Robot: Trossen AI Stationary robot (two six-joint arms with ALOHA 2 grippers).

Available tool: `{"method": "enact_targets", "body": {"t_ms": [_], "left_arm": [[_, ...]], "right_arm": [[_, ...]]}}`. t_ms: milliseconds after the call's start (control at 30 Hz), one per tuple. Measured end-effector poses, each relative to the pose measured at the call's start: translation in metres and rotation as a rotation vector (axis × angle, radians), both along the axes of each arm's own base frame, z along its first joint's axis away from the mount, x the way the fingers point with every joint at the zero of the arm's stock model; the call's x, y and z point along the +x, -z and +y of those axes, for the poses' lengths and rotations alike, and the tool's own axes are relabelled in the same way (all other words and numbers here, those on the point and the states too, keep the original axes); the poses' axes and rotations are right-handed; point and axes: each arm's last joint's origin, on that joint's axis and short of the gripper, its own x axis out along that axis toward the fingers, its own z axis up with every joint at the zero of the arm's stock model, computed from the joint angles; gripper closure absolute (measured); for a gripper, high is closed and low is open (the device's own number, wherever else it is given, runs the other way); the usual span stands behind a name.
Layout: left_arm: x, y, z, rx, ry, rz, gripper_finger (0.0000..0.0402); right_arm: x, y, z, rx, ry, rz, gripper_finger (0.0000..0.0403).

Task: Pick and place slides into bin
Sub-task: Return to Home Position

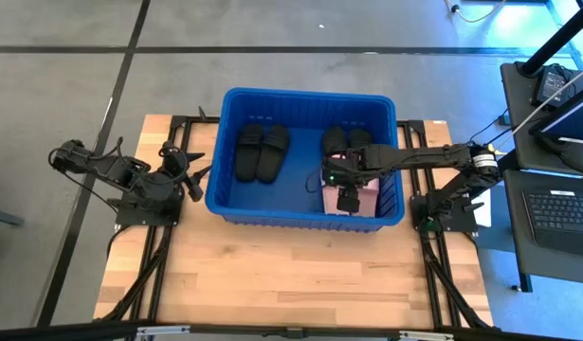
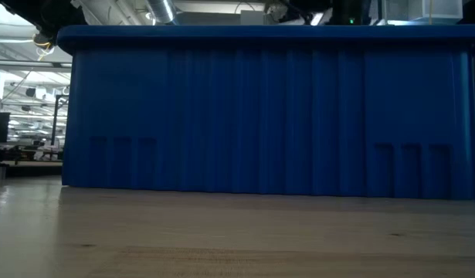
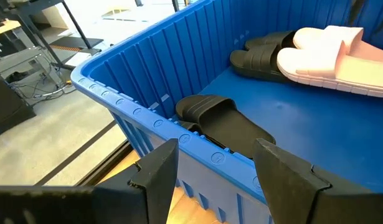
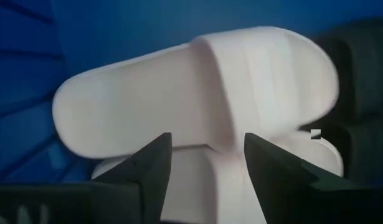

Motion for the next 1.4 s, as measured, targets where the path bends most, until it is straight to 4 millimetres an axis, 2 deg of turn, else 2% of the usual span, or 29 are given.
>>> {"method": "enact_targets", "body": {"t_ms": [200,333,467,567,667,867,1033,1200,1400], "left_arm": [[0.000,0.000,0.000,0.000,0.000,0.000,0.0200],[0.000,0.000,0.000,0.000,0.000,0.000,0.0200],[-0.001,-0.001,0.000,-0.006,-0.001,-0.012,0.0200],[-0.005,-0.002,0.002,-0.028,-0.015,-0.054,0.0200],[-0.012,-0.005,0.004,-0.070,-0.026,-0.125,0.0200],[-0.031,-0.010,0.011,-0.122,-0.033,-0.246,0.0200],[-0.047,-0.013,0.018,-0.110,-0.054,-0.318,0.0200],[-0.062,-0.013,0.024,-0.105,-0.059,-0.373,0.0200],[-0.078,-0.013,0.030,-0.091,-0.109,-0.442,0.0200]], "right_arm": [[0.001,-0.047,-0.012,-0.008,0.041,-0.053,0.0201],[-0.003,-0.086,-0.021,-0.024,0.069,-0.192,0.0201],[-0.029,-0.120,-0.027,-0.062,0.081,-0.417,0.0201],[-0.059,-0.134,-0.032,-0.110,0.083,-0.560,0.0201],[-0.090,-0.140,-0.034,-0.176,0.069,-0.690,0.0201],[-0.134,-0.134,-0.034,-0.311,0.062,-0.949,0.0201],[-0.165,-0.105,-0.036,-0.375,0.132,-1.003,0.0201],[-0.187,-0.072,-0.039,-0.463,0.193,-1.054,0.0201],[-0.213,-0.048,-0.040,-0.600,0.286,-1.132,0.0201]]}}
